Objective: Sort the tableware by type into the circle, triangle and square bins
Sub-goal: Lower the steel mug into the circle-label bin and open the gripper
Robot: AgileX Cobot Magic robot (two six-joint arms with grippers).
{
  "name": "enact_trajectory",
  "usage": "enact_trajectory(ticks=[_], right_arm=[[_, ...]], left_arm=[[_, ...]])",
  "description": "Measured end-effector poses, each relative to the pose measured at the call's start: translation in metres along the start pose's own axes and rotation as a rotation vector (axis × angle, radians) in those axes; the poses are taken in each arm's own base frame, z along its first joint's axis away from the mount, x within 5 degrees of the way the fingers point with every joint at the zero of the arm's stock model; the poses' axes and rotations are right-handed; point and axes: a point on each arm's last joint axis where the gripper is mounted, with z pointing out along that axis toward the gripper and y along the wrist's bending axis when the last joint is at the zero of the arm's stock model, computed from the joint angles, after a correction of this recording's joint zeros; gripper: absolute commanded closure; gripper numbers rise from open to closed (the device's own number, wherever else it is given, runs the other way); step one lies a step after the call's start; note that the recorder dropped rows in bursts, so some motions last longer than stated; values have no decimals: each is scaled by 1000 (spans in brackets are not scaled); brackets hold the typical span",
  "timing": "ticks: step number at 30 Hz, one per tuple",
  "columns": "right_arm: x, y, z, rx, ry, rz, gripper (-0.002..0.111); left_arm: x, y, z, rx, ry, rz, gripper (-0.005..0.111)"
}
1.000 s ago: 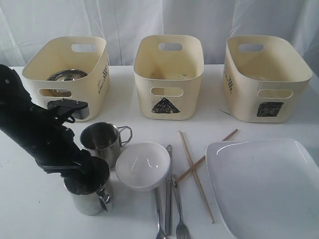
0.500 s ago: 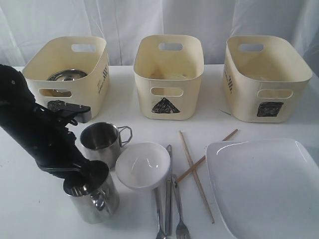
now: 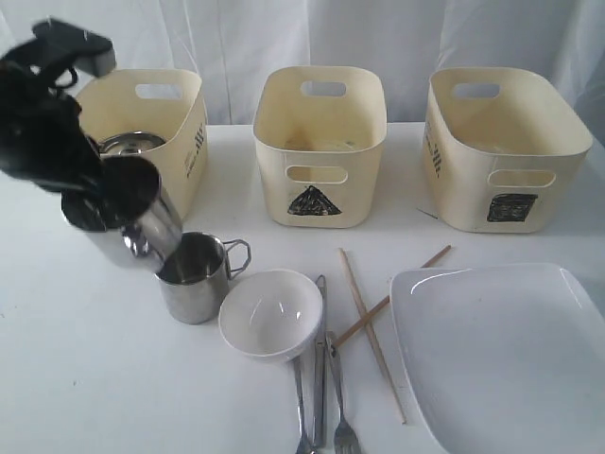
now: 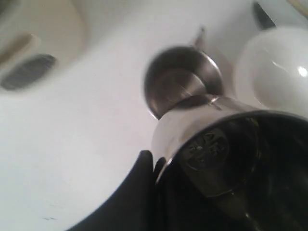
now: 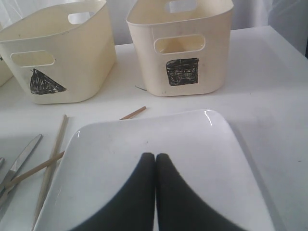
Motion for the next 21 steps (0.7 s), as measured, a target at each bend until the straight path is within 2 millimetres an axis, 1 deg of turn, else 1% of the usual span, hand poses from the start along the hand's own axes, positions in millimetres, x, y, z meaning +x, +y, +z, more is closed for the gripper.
enact_trajectory(ticks=[1, 3, 5, 7, 8, 10, 14, 15, 16, 17, 18, 19, 21], right_arm=[[0, 0, 0, 0, 0, 0, 108], [0, 0, 0, 0, 0, 0, 108], [0, 0, 0, 0, 0, 0, 108], [0, 0, 0, 0, 0, 0, 108], [0, 0, 0, 0, 0, 0, 108], [0, 0, 0, 0, 0, 0, 108], [0, 0, 0, 0, 0, 0, 108], [0, 0, 0, 0, 0, 0, 108], [0, 0, 0, 0, 0, 0, 108], [0, 0, 0, 0, 0, 0, 108], [0, 0, 0, 0, 0, 0, 108], [0, 0, 0, 0, 0, 0, 108], [0, 0, 0, 0, 0, 0, 108]], left_arm=[[-13, 9, -11, -95, -76, 0, 107], [-27, 23, -18, -227, -155, -11, 107], [-38, 39, -17, -351, -201, -24, 107], [-47, 59, -11, -444, -240, -61, 107], [-51, 69, -4, -467, -251, -78, 107], [-58, 81, 5, -486, -268, -93, 107], [-72, 99, 23, -498, -320, -100, 107], [-82, 107, 34, -499, -346, -100, 107], [-85, 110, 38, -500, -353, -103, 107], [-92, 119, 54, -499, -355, -112, 107], [-94, 122, 60, -500, -354, -116, 107], [-99, 131, 75, -502, -344, -122, 107], [-101, 139, 90, -503, -333, -127, 107]])
